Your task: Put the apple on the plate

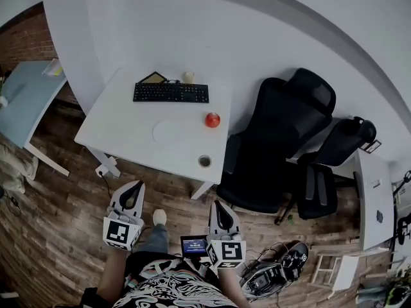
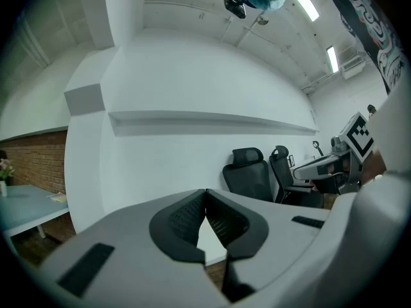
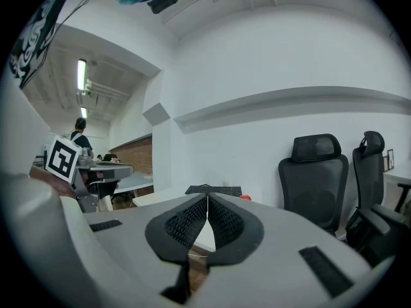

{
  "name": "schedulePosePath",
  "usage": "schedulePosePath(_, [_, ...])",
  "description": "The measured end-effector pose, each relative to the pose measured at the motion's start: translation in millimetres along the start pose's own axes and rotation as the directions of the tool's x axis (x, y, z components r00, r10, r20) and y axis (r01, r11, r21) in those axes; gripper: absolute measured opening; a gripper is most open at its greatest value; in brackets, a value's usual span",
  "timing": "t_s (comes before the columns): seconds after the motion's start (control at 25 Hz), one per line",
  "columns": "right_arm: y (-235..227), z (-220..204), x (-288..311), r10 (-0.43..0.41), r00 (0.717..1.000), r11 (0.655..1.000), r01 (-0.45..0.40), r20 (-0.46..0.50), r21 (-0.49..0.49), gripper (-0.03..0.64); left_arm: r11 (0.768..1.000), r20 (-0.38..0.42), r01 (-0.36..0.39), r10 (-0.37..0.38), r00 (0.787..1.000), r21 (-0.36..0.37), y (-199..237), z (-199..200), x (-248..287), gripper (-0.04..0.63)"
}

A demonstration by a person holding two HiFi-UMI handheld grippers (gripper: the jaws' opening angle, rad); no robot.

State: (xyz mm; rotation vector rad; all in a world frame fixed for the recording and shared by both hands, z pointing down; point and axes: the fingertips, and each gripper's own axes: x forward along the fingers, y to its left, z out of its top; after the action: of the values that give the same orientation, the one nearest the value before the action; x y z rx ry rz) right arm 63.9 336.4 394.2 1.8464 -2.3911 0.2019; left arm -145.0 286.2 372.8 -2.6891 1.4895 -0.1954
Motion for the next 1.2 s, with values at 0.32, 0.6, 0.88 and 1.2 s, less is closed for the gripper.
schedulePosePath(0.32, [-3.6,19.4,70.8,-0.014,1.0,1.0,0.014,-0.015,-0.002,0.029,1.0,0.023,0.0,0.0,1.0,-0.025,52.9,6.4,56.6,0.015])
schedulePosePath(0.6, [-12.1,30.3,133.2,-0.045,0.999,0.999,0.045,-0.016,0.007,0.029,1.0,-0.015,0.027,-0.027,1.0,-0.002,97.9,-2.6,109.4,0.015])
schedulePosePath(0.88, [-20.9,37.8,186.0,-0.083,0.996,0.996,0.084,-0.023,0.017,0.029,0.999,0.01,0.043,-0.043,0.999,-0.01,137.2,0.4,156.5,0.015])
schedulePosePath(1.2, [-20.6,36.8,225.5,-0.128,0.991,0.991,0.129,-0.035,0.024,0.029,0.997,0.057,0.073,-0.071,0.996,-0.034,163.4,3.5,188.7,0.015])
